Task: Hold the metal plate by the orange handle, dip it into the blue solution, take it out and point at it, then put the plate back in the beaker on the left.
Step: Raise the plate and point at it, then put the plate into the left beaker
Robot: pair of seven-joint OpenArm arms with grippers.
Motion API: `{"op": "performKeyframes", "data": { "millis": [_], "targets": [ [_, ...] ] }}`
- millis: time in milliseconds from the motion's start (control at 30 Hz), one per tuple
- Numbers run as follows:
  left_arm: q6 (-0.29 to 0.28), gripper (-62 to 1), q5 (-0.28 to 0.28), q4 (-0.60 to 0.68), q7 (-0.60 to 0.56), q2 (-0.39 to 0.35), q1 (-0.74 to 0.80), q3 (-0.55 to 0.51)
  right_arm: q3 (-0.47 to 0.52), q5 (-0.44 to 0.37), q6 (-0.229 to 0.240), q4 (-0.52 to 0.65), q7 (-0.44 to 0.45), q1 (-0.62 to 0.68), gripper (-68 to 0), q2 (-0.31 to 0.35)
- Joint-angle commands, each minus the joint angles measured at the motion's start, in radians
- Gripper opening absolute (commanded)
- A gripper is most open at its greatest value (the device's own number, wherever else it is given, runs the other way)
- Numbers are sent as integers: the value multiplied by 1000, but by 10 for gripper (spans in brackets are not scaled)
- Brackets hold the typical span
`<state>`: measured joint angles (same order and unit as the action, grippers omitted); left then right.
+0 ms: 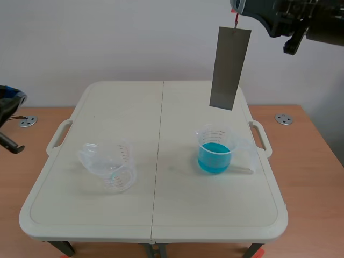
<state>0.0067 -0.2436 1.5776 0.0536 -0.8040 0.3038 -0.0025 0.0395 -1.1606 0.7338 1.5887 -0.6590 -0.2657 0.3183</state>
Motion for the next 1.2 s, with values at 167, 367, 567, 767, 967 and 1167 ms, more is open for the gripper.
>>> {"op": "performKeyframes", "data": {
  "millis": [167, 367, 567, 767, 967, 1167],
  "targets": [
    [10, -590, -6, 3, -13, 3, 296, -237, -51, -34, 12, 23, 18, -73, -660, 2],
    [10, -590, -6, 0, -13, 4, 538, -328, -102, -41, 12, 23, 18, -125, -660, -29],
    [6, -590, -2, -1, -13, 37, 708, -331, -157, -35, 12, 23, 13, -168, -660, -84],
    [-16, -590, 6, -18, -12, 129, 766, -331, -222, -12, 12, 23, 1, -203, -660, -146],
    [-139, -590, 44, -52, -13, 252, 762, -328, -280, 39, 12, 22, -12, -214, -660, -218],
    [-199, -590, 109, -81, -9, 377, 740, -295, -339, 95, 12, 21, -13, -214, -660, -275]
  ]
}}
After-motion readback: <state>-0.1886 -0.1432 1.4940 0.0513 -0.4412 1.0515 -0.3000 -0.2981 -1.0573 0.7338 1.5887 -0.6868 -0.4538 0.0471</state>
